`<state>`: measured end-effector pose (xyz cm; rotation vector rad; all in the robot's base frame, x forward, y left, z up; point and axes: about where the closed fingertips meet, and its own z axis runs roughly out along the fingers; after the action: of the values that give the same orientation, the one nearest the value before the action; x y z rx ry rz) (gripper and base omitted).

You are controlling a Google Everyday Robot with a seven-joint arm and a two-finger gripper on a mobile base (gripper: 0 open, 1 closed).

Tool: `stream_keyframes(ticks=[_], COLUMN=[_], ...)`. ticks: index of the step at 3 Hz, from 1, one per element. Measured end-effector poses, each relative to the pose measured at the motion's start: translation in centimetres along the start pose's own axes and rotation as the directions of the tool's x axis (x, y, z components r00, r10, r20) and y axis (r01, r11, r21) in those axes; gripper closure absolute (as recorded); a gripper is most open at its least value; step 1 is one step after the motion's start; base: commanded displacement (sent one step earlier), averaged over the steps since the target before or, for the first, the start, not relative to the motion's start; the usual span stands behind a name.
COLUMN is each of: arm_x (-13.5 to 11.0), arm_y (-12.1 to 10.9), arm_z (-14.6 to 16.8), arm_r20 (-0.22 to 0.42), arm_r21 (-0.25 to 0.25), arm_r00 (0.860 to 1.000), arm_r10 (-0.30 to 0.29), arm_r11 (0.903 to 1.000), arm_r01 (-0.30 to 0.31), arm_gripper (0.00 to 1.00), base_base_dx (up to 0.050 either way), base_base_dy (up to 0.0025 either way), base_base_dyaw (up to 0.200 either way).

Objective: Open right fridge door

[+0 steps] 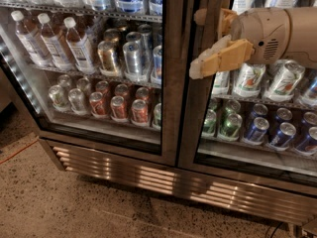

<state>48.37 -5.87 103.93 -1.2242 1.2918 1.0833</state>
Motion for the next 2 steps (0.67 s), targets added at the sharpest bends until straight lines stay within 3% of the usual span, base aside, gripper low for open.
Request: stream_keyframes(ticks=[1,2], arm_x=[0.00,0.00], arm_y=[0.00,0.00], arm_z=[0.00,0.01], arm_r20=[0.000,0.000], arm_r21=[0.000,0.000], arm_r00=[1.000,1.000], arm_r10=[0.000,0.000], arm_r11=[1.0000,1.0000], arm_r01=[0.000,0.000], arm_gripper=[0.00,0.18], base_base_dx=[0.000,0.000], base_base_dy=[0.00000,0.00000], base_base_dyaw=[0.000,0.000])
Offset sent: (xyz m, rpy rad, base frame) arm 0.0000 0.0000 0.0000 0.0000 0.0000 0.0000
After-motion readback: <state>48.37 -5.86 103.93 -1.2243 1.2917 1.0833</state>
